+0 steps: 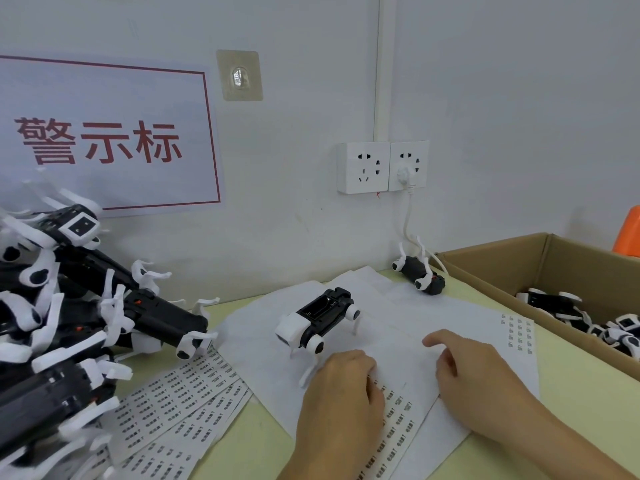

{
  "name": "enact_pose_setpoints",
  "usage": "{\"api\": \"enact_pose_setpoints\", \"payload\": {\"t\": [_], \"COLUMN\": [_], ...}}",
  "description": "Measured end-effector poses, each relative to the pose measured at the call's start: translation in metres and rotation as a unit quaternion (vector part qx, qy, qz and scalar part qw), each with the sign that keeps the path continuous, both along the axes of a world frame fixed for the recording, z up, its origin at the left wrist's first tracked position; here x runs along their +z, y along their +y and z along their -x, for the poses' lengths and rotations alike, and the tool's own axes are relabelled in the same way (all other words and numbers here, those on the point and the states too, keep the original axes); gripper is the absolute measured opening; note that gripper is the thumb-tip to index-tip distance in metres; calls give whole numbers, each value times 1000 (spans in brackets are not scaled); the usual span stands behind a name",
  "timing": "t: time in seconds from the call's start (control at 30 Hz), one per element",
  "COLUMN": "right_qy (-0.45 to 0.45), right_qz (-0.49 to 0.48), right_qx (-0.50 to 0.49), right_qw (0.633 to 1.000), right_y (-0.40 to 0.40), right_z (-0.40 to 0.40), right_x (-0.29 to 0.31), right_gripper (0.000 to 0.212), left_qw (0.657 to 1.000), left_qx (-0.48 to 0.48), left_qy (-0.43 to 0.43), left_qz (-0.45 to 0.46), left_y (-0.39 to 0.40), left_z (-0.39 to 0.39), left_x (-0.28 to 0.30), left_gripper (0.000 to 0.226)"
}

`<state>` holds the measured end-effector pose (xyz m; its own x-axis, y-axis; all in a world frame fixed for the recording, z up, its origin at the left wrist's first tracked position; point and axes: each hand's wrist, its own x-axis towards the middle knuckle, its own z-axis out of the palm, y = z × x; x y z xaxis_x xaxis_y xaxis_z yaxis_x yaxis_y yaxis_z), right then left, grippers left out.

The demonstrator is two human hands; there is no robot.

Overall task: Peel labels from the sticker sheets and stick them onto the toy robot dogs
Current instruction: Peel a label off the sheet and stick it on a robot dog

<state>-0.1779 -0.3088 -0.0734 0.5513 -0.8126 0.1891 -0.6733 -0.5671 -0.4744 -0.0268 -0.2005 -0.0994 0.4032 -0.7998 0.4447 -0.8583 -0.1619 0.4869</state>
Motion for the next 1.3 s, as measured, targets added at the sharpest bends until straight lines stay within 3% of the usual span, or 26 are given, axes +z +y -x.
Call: {"api": "enact_pose_setpoints", "payload": {"t": [0.1, 0.2, 0.27, 0.53, 0.67, 0.73, 0.87, 1.03, 1.17, 1.3], "right_qy": [22, 110, 113, 48, -14, -47, -81, -125, -181, -203], "right_qz": [-7, 54, 45, 41, 35, -20, -283, -331, -445, -487], "right_qx": [-25, -64, -63, -80, -107, -93, 17, 54, 85, 85], "right_qw": [999, 990, 991, 995, 994, 994, 956, 934, 873, 845], "right_y": [1, -3, -2, 0, 3, 5, 25, 30, 27, 25], "right_z": [3, 10, 13, 11, 10, 9, 0, -4, 1, 1], "right_x": [4, 8, 10, 17, 26, 31, 39, 29, 33, 34], "right_gripper": [31, 39, 40, 35, 17, 27, 47, 26, 17, 9], "left_qw": [1000, 994, 990, 989, 991, 996, 997, 997, 996, 996], "left_qx": [-13, -77, -110, -101, -99, -87, -76, -75, -77, -76], "left_qy": [3, -15, -25, -81, -77, -33, 3, -27, -39, -35], "left_qz": [-19, -82, -89, -68, -40, -12, 28, 10, 2, 8], "left_y": [1, 3, 5, 5, 6, 8, 9, 8, 8, 10], "left_z": [0, 6, 11, 4, 9, 10, 10, 13, 12, 11], "left_x": [1, 1, 4, 2, 6, 8, 11, 11, 11, 13], "left_gripper": [23, 69, 85, 75, 74, 74, 64, 70, 62, 50]}}
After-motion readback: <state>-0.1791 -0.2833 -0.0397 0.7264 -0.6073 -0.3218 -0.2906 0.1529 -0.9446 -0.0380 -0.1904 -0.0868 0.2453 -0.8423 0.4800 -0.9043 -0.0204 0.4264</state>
